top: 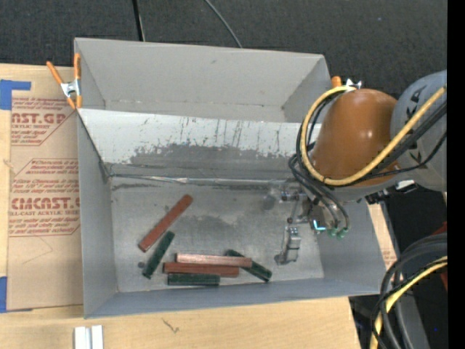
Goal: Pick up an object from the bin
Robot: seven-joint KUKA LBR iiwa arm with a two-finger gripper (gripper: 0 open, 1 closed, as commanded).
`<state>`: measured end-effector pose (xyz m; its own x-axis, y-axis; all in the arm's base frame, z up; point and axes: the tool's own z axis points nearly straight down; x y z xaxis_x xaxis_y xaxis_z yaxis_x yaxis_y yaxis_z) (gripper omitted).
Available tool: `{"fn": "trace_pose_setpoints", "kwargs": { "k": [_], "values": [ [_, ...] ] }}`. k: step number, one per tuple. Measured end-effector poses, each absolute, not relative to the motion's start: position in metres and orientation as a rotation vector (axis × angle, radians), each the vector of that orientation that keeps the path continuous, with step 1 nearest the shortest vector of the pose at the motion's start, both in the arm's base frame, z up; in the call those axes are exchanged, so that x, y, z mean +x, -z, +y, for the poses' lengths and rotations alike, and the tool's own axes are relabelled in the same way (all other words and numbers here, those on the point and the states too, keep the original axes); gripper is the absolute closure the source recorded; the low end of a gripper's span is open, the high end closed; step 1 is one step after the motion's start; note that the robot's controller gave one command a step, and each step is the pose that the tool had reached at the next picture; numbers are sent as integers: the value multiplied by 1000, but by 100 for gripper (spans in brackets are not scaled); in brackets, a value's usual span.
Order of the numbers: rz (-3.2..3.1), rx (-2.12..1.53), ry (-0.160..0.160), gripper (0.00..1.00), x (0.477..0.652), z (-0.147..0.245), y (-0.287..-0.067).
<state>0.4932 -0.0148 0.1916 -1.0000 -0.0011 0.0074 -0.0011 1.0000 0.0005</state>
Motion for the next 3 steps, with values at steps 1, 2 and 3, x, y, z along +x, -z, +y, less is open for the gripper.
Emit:
{"fn": "trace_pose_setpoints", "kwargs": {
  "k": [1,2,3],
  "values": [
    [-3142,2,0,0,495,-15,-196],
    [-3145,132,0,0,494,-16,-159],
    [-3132,306,-1,0,505,33,-93]
  ]
}}
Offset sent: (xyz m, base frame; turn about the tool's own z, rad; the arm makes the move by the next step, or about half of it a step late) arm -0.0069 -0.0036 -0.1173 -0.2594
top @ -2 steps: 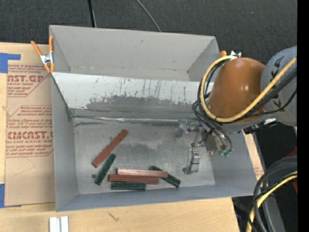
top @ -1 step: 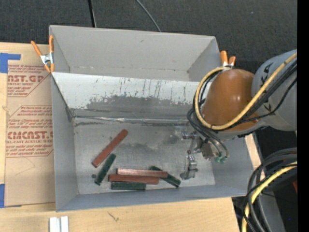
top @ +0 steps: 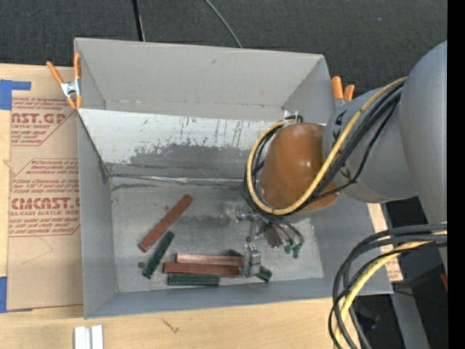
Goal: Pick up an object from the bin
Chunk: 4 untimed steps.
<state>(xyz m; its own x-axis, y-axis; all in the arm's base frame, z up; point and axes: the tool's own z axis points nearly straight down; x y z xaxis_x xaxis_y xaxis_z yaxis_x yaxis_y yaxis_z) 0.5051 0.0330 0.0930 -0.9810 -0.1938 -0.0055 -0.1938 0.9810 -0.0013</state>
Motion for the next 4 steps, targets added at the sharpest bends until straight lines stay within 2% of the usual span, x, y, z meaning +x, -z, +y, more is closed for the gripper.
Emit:
{"fn": "trace_pose_setpoints", "kwargs": {
  "k": [1,2,3,4],
  "values": [
    [3131,-222,-3,100,485,8,-71],
    [3127,-222,-2,0,486,8,-70],
    [3137,-225,-2,100,483,8,-71],
    [3137,-224,-2,100,483,8,-70]
  ]
}}
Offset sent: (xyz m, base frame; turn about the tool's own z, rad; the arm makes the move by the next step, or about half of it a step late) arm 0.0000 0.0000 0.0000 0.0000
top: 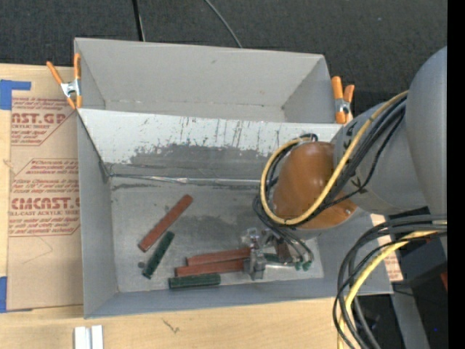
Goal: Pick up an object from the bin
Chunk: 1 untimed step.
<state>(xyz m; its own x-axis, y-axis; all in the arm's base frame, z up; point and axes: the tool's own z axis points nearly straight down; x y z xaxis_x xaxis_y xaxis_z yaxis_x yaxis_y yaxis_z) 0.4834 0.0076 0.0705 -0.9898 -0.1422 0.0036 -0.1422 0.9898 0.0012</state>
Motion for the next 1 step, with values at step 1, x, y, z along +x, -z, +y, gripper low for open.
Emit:
{"fn": "trace_pose_setpoints", "kwargs": {
  "k": [1],
  "values": [
    [-3119,391,0,100,516,-26,-280]
  ]
}}
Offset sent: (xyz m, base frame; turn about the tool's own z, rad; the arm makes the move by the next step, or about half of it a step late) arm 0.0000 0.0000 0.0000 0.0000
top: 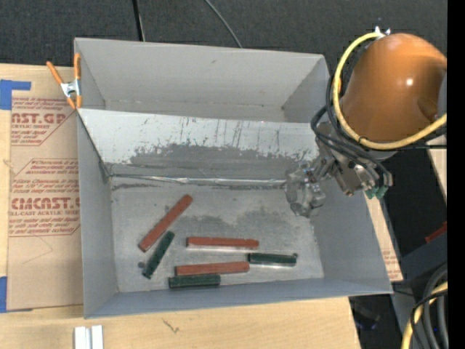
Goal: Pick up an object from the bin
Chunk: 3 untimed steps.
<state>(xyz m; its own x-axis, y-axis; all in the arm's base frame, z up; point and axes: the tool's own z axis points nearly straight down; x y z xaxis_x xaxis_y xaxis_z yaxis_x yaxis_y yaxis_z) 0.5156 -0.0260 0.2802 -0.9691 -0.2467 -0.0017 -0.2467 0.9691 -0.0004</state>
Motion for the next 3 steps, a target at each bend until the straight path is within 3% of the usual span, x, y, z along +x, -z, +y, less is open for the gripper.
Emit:
{"fn": "trace_pose_setpoints", "kwargs": {
  "k": [1,2,3],
  "values": [
    [3114,-390,-1,0,516,-26,-282],
    [3114,-391,-1,0,516,-26,-282],
    [3095,-480,2,0,515,-34,-239]
  ]
}}
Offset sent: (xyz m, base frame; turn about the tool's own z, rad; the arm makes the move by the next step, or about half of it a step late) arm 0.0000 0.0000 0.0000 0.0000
